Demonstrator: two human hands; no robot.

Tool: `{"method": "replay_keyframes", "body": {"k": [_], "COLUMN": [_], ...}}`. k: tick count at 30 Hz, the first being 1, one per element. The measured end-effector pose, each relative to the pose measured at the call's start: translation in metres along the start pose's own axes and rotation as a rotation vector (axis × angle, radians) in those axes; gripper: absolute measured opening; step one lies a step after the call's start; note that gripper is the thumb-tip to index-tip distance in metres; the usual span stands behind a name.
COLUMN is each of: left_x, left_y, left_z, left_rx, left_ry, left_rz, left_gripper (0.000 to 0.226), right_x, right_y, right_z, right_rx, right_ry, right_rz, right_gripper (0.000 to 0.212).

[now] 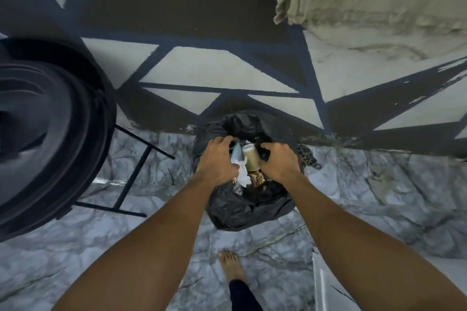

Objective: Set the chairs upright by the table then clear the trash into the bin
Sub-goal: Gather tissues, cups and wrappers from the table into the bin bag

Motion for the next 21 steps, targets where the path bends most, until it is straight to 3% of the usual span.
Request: {"method": "replay_keyframes", "body": {"k": [9,21], "left_x": [-0.100,-0.418], "left_y": [0.105,0.227], "left_z": [-0.075,-0.269], "left_rx": [-0.095,-0.042], "left_ry": [0.097,0.554], "left_rz": [0.286,0.509], "left_gripper": [0.056,0.044], "right_x": [-0.057,-0.292], "right_y": [-0.025,-0.170], "right_z": [-0.164,-0.445], "right_rx": [-0.012,-0.391], "right_ry": [0.383,0.938], "right_rz": [-0.037,-0.272], "right_gripper": [0.041,0.045]}}
Point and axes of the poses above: each hand's wrist, its own x-axis towards the middle knuckle, its own y-axis out of the back of the hand, z = x × y, the point moved 8 cm from there along x, towards the middle knuckle, and after that the axes turned 3 degrees about -y, right-handed, at the moved point
